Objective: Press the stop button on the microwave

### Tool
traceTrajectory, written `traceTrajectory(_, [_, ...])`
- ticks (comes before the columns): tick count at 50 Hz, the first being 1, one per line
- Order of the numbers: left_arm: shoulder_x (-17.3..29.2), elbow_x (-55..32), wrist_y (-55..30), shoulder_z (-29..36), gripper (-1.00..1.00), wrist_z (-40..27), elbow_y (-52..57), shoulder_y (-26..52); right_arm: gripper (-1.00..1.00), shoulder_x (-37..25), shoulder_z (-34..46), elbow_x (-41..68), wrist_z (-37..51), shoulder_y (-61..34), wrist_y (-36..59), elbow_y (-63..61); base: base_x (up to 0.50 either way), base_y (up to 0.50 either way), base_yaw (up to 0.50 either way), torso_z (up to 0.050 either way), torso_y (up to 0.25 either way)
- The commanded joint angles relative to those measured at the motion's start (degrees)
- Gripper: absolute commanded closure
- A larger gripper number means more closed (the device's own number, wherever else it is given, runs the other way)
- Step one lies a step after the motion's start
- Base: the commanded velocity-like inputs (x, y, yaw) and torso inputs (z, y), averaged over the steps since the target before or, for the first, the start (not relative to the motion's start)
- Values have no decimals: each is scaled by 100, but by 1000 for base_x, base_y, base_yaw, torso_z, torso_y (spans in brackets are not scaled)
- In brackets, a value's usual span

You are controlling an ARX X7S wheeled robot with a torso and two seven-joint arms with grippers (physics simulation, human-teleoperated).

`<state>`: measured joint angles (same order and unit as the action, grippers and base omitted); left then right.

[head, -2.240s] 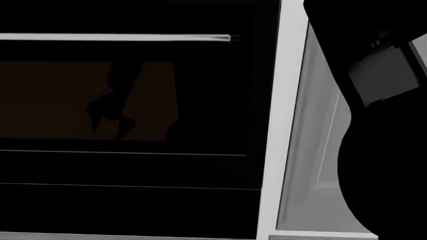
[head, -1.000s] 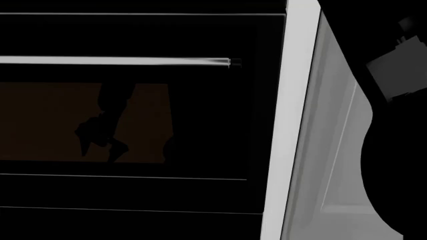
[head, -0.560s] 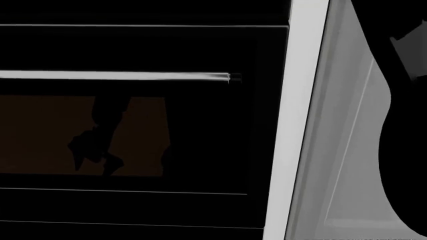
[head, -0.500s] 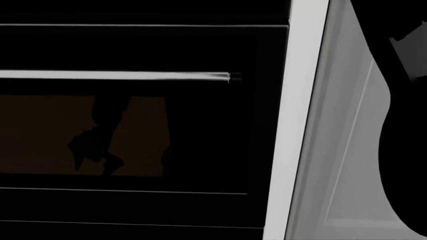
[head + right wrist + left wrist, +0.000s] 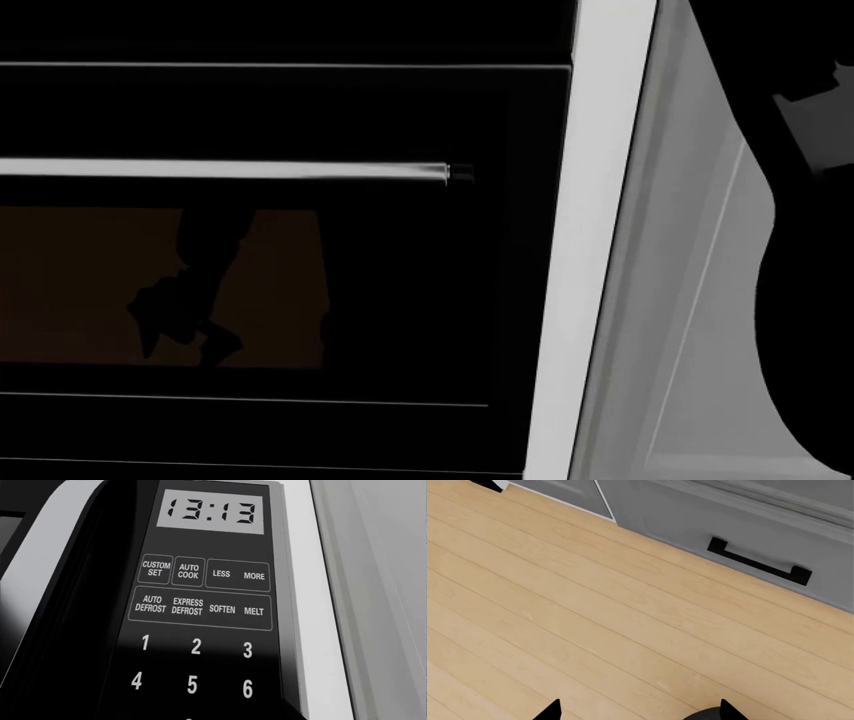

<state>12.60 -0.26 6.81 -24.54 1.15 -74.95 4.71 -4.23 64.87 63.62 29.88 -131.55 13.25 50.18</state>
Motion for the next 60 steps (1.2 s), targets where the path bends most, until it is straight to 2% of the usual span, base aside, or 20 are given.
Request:
traceTrajectory(1, [0,0,0,-1,-100,0,-4,-2,-100,-53,-31,-40,58,74,100,-112,0,0,0,0,0])
traceTrajectory(10, [0,0,0,-1,-100,0,-4,-2,-100,-15,-63,-38,65,92,170,-3,0,0,0,0,0])
traceTrajectory(18, [0,0,0,-1,-100,0,-4,-2,-100,-353,-88,77,449,189,503,-746,0,0,0,0,0])
traceTrajectory(19, [0,0,0,-1,-100,0,-4,-2,100,-401,-112,120,498,180,573,-834,0,0,0,0,0])
traceTrajectory(24, [0,0,0,-1,-100,0,-4,-2,100,-436,-137,137,531,180,630,-924,0,0,0,0,0])
traceTrajectory(27, [0,0,0,-1,-100,0,-4,-2,100,-760,-183,286,875,155,906,-1726,0,0,0,0,0])
traceTrajectory(42, [0,0,0,-1,-100,0,-4,-2,100,-1188,-338,639,1443,358,1374,-2728,0,0,0,0,0])
traceTrajectory(60, [0,0,0,-1,-100,0,-4,-2,100,-1295,-322,670,1571,560,1545,-2774,0,0,0,0,0])
